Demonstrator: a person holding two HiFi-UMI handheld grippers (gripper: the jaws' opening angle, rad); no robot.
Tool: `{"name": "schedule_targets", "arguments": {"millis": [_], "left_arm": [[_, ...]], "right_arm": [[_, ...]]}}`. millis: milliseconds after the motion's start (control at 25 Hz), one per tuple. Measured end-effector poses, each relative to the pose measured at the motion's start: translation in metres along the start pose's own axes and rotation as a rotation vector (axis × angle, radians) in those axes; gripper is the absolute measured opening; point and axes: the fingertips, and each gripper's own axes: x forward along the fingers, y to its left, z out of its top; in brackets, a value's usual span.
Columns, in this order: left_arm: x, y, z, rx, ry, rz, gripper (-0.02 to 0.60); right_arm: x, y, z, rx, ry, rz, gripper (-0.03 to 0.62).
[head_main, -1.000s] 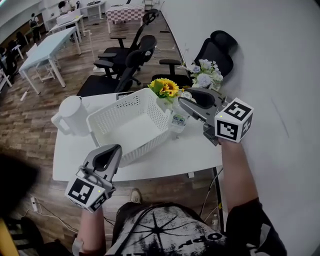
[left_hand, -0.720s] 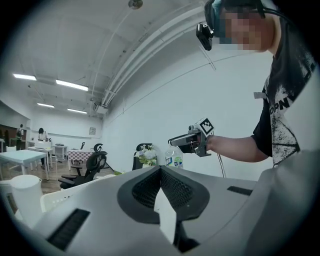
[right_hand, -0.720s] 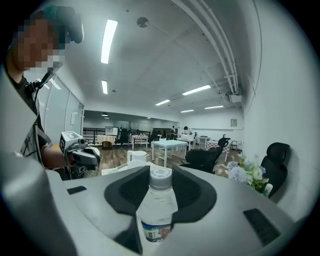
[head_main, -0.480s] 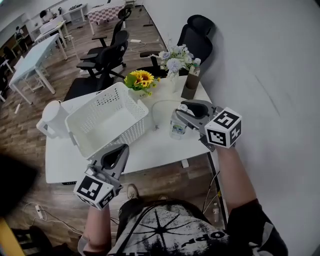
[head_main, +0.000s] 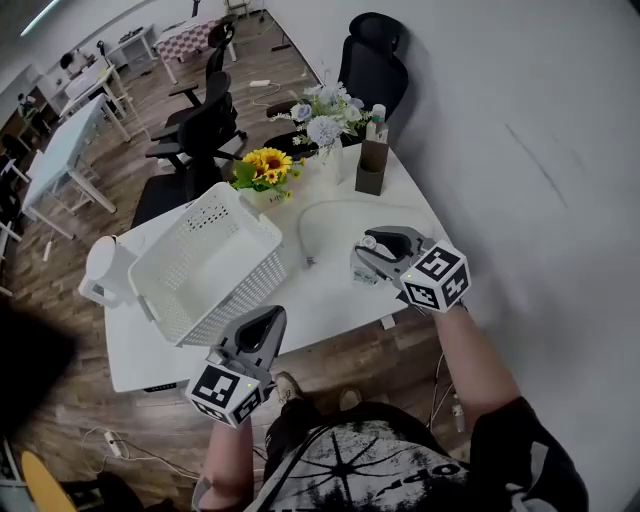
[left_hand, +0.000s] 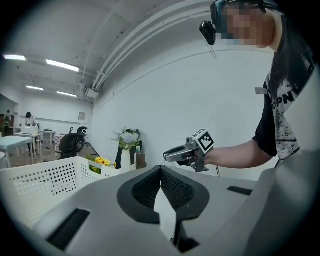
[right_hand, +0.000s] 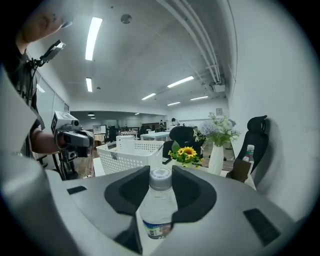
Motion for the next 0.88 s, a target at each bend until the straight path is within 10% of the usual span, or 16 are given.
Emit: {"name": "schedule_targets", "arguments": {"millis": [880], "left_arm": [[0.028,0.007,-0.043,-0.06,0.082,-0.043,0.011]], "right_arm": [[0.048,-0.008,-0.054,0.037,-0.036,-0.057,0.152]]}}
